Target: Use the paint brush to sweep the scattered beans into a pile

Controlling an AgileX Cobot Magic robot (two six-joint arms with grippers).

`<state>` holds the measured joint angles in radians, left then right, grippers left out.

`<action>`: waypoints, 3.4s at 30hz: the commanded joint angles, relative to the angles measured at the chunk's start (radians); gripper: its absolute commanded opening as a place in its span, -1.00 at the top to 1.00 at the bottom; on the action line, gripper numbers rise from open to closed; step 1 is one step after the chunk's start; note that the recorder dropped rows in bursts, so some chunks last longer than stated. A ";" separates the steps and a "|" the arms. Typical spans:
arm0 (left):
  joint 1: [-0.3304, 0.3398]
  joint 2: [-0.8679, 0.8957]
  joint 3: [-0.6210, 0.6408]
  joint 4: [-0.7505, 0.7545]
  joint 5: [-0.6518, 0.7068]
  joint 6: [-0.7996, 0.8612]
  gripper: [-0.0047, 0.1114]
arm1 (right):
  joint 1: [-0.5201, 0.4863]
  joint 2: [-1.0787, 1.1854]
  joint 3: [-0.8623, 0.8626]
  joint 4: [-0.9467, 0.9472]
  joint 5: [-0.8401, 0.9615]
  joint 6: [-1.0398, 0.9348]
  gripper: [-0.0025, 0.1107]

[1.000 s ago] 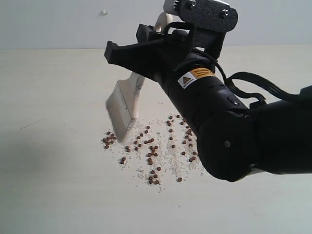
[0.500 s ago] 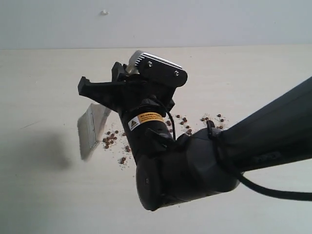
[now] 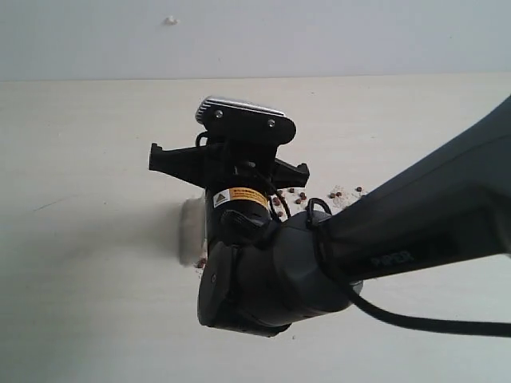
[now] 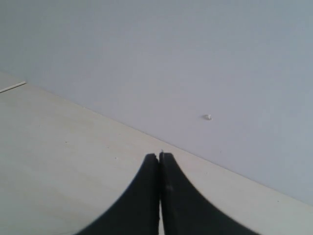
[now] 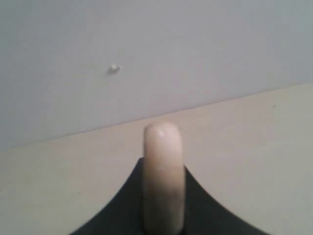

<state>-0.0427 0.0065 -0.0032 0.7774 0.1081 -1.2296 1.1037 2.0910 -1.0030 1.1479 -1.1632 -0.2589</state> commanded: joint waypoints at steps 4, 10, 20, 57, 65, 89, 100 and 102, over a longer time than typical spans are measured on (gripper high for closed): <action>0.003 -0.006 0.003 0.001 0.003 -0.004 0.92 | -0.001 -0.043 -0.005 0.156 -0.058 -0.389 0.96; 0.003 -0.006 0.003 0.001 0.003 -0.004 0.92 | -0.001 -0.043 -0.005 0.188 -0.058 -0.452 0.96; 0.003 -0.006 0.003 0.001 0.003 -0.004 0.92 | -0.001 -0.085 -0.005 0.156 -0.058 -0.407 0.96; 0.003 -0.006 0.003 0.001 0.003 -0.004 0.92 | -0.208 0.172 -0.269 -0.237 0.129 0.301 0.96; 0.003 -0.006 0.003 0.001 0.003 -0.004 0.92 | -0.208 0.150 -0.272 0.100 0.068 -0.087 0.96; 0.003 -0.006 0.003 0.001 0.003 -0.004 0.92 | -0.202 0.096 -0.272 0.487 -0.058 -0.561 0.96; 0.003 -0.006 0.003 0.001 0.003 -0.004 0.92 | -0.184 0.036 -0.272 0.374 -0.058 -0.547 0.96; 0.003 -0.006 0.003 0.001 0.003 -0.004 0.92 | -0.184 0.020 -0.272 0.353 -0.058 -0.547 0.96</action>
<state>-0.0427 0.0065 -0.0032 0.7774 0.1081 -1.2296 0.9152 2.1357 -1.2812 1.5414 -1.2349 -0.7971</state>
